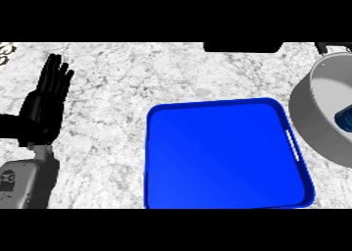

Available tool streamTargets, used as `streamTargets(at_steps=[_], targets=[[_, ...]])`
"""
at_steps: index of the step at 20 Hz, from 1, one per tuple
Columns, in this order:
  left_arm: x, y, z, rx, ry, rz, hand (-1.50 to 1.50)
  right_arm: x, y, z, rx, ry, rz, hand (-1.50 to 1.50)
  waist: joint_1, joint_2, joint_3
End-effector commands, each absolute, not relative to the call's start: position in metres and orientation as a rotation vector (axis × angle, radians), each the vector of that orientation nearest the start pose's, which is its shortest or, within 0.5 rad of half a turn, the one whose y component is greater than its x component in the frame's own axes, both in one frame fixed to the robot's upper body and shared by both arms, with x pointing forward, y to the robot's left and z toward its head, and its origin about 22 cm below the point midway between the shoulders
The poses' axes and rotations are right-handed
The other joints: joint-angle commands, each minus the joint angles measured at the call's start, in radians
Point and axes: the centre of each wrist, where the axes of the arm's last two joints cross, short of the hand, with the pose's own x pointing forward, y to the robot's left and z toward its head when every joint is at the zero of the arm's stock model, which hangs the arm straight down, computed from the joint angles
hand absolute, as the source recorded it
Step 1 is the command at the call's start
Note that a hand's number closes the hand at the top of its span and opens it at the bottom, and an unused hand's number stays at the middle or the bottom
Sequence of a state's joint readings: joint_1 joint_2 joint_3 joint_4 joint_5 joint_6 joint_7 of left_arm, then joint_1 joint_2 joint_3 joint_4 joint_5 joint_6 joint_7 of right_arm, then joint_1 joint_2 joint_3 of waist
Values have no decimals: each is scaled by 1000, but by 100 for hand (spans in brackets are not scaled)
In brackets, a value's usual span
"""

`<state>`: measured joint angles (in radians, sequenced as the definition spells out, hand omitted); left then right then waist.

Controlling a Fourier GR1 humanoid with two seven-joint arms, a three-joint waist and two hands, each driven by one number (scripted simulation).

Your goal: Pick the can from the tray and place it in the pot

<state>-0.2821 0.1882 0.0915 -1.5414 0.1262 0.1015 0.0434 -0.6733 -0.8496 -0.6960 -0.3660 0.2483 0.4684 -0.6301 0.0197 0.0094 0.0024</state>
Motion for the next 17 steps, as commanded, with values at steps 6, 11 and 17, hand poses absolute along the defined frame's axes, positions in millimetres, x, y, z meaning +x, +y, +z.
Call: streamTargets(at_steps=[6,11,17], targets=[[302,257,73,52,-1788,31,0,238,-600,134,-447,-1890,-19,-150,14,8,5],[315,248,82,52,-1784,28,0,229,-608,144,-460,-1874,-25,-150,13,15,8],[315,256,83,79,-1804,32,0,208,-617,138,-492,-1863,-25,-150,8,17,10]])
